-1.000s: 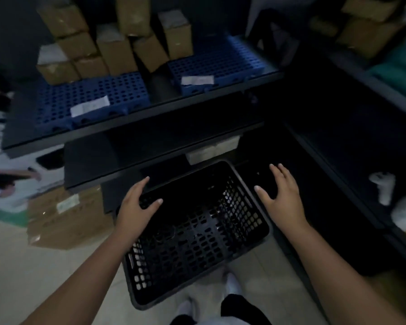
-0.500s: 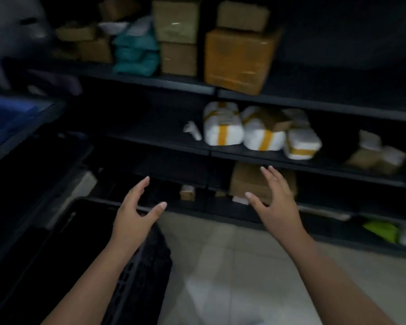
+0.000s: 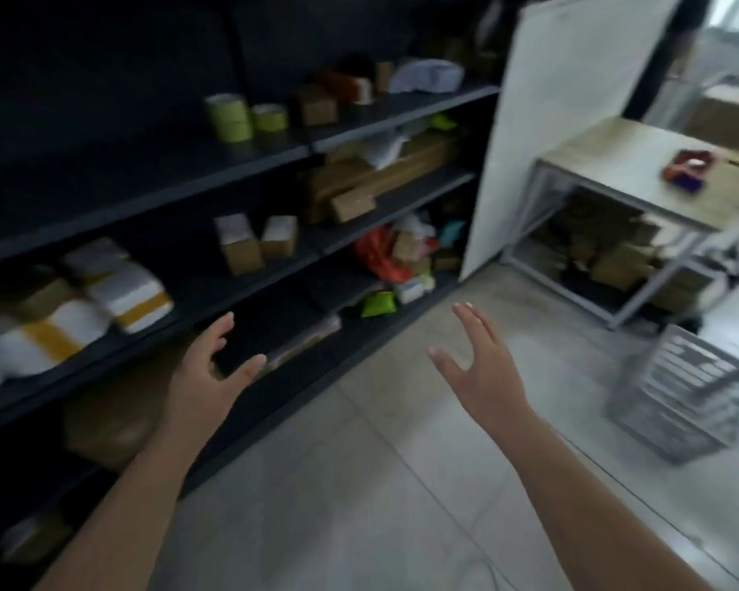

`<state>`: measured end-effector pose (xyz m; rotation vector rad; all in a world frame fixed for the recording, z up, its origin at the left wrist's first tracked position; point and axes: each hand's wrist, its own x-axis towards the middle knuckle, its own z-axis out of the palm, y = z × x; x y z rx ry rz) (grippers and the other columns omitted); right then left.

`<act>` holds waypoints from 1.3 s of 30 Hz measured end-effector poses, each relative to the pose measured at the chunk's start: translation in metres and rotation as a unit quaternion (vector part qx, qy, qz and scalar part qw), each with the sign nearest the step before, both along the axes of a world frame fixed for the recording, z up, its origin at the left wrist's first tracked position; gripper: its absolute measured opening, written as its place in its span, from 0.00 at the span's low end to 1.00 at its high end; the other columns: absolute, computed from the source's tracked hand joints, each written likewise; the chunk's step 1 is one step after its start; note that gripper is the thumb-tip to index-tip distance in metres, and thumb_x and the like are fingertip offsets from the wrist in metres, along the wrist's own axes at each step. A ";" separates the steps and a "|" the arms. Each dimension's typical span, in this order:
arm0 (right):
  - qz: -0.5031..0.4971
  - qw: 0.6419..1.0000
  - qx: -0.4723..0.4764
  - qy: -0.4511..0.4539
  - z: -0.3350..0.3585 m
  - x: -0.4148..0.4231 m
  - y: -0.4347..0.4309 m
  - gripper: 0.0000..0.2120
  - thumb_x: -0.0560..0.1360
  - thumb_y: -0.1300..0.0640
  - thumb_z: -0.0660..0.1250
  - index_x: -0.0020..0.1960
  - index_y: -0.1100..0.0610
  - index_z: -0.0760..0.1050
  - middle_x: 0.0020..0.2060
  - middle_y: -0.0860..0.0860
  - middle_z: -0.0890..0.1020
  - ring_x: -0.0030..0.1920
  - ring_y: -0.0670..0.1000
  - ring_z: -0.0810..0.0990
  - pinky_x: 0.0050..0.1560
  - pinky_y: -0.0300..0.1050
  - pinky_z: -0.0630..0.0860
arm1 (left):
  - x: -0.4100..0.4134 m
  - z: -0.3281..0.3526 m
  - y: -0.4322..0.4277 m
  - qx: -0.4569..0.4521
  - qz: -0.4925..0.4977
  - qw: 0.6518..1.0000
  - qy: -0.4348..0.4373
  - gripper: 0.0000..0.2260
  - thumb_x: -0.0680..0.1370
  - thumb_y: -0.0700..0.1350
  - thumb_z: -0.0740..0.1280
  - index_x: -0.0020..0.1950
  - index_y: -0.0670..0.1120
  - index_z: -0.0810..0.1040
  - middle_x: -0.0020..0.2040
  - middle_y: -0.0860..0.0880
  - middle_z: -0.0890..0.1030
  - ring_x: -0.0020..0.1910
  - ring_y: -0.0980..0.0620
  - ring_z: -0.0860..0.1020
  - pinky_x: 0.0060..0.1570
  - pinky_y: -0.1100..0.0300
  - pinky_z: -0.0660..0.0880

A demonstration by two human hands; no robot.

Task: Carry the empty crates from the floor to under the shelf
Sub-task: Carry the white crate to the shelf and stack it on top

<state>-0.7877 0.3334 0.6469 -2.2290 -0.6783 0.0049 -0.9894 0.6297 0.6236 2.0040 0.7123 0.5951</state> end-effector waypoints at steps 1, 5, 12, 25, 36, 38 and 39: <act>-0.025 1.000 -0.005 0.006 0.000 0.018 -0.026 0.33 0.75 0.41 0.68 0.77 0.49 0.63 0.76 0.48 0.65 0.75 0.48 0.61 0.69 0.42 0.60 | 0.033 0.000 -0.014 -0.004 -0.025 1.000 -0.006 0.34 0.70 0.65 0.70 0.75 0.63 0.66 0.70 0.63 0.71 0.66 0.60 0.70 0.58 0.60 0.67; -0.130 0.991 -0.003 0.022 0.000 0.074 -0.110 0.33 0.75 0.41 0.68 0.77 0.47 0.62 0.76 0.47 0.65 0.75 0.48 0.62 0.67 0.40 0.59 | 0.149 0.001 -0.072 -0.023 -0.132 0.991 -0.007 0.32 0.70 0.64 0.71 0.73 0.66 0.67 0.66 0.72 0.70 0.65 0.63 0.71 0.61 0.61 0.67; -0.292 0.955 0.023 0.054 -0.019 0.155 -0.202 0.32 0.75 0.43 0.70 0.76 0.50 0.65 0.74 0.49 0.68 0.73 0.50 0.66 0.70 0.46 0.64 | 0.331 -0.008 -0.140 -0.040 -0.292 0.956 0.005 0.28 0.69 0.60 0.73 0.67 0.72 0.69 0.67 0.69 0.72 0.63 0.72 0.71 0.60 0.61 0.68; -0.582 0.805 0.085 0.076 -0.029 0.310 -0.296 0.29 0.75 0.49 0.71 0.73 0.53 0.68 0.67 0.53 0.74 0.65 0.54 0.74 0.60 0.48 0.72 | 0.682 0.002 -0.276 -0.009 -0.547 0.836 0.040 0.30 0.70 0.59 0.72 0.71 0.66 0.68 0.67 0.58 0.76 0.62 0.59 0.74 0.57 0.60 0.69; -0.668 0.727 0.123 0.101 -0.082 0.459 -0.440 0.27 0.77 0.49 0.69 0.73 0.52 0.68 0.63 0.52 0.75 0.57 0.48 0.74 0.56 0.48 0.73 | 0.920 0.003 -0.475 0.038 -0.622 0.778 0.081 0.31 0.71 0.54 0.72 0.73 0.55 0.68 0.66 0.53 0.77 0.66 0.49 0.75 0.63 0.45 0.73; -0.673 0.718 0.135 0.119 -0.087 0.492 -0.463 0.27 0.77 0.51 0.69 0.73 0.54 0.68 0.64 0.54 0.75 0.56 0.48 0.74 0.57 0.48 0.73 | 0.954 0.002 -0.506 0.044 -0.626 0.772 0.098 0.33 0.70 0.57 0.70 0.74 0.55 0.68 0.66 0.52 0.76 0.65 0.48 0.75 0.62 0.43 0.74; -0.673 0.714 0.141 0.128 -0.089 0.508 -0.474 0.27 0.77 0.51 0.69 0.73 0.54 0.68 0.64 0.54 0.75 0.57 0.49 0.75 0.58 0.47 0.73 | 0.972 0.002 -0.522 0.042 -0.629 0.769 0.103 0.34 0.69 0.58 0.70 0.74 0.54 0.68 0.67 0.52 0.76 0.65 0.48 0.75 0.62 0.43 0.74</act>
